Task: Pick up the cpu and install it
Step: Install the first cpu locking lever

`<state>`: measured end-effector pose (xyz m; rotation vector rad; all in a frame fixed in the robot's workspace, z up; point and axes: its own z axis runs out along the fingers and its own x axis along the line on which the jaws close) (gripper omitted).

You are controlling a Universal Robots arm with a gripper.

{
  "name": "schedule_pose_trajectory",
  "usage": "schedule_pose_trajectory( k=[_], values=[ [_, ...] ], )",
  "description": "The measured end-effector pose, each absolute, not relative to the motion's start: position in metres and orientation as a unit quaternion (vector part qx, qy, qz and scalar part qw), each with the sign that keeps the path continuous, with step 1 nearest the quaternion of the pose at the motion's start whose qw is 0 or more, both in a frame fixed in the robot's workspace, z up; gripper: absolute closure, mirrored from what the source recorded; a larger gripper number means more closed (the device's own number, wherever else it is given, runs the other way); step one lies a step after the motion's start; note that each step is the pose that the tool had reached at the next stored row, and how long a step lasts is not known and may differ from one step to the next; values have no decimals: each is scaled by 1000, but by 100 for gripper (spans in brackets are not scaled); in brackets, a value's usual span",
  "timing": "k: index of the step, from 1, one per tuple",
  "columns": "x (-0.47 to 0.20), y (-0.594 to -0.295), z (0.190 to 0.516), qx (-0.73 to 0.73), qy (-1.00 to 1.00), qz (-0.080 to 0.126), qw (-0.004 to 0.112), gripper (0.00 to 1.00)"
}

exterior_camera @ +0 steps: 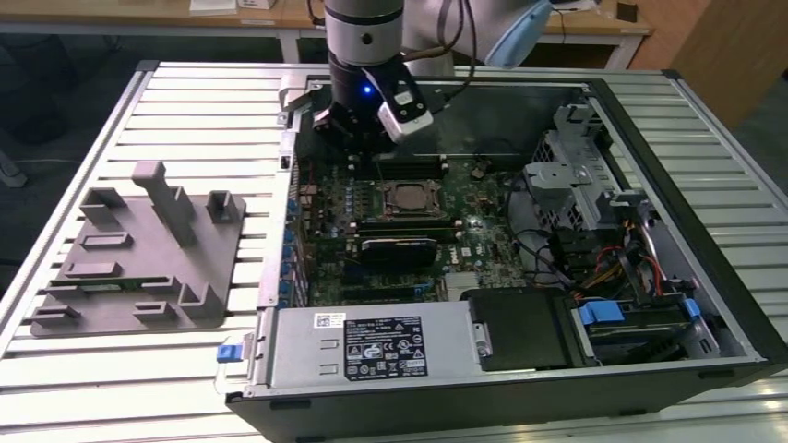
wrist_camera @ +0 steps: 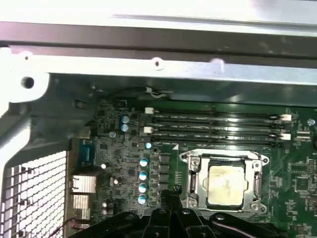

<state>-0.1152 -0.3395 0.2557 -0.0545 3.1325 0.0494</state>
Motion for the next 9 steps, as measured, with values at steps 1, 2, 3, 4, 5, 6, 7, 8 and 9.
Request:
schedule_pose_trajectory(
  k=[1,2,3,4,5,6,7,8,9],
  values=[
    [-116,-340,256,-17,1000,19,4,89],
    [-117,-340,256,-17,1000,25,4,89],
    [-117,-339,256,-17,999,31,4,89],
    [-118,-339,256,-17,999,36,4,89],
    [-119,-340,256,-17,999,41,5,89],
    [-119,-340,256,-17,999,46,5,89],
    [-120,-340,256,-17,999,50,5,89],
    [-121,-340,256,-17,998,54,5,89],
    [-121,-340,256,-17,998,59,5,89]
  ],
)
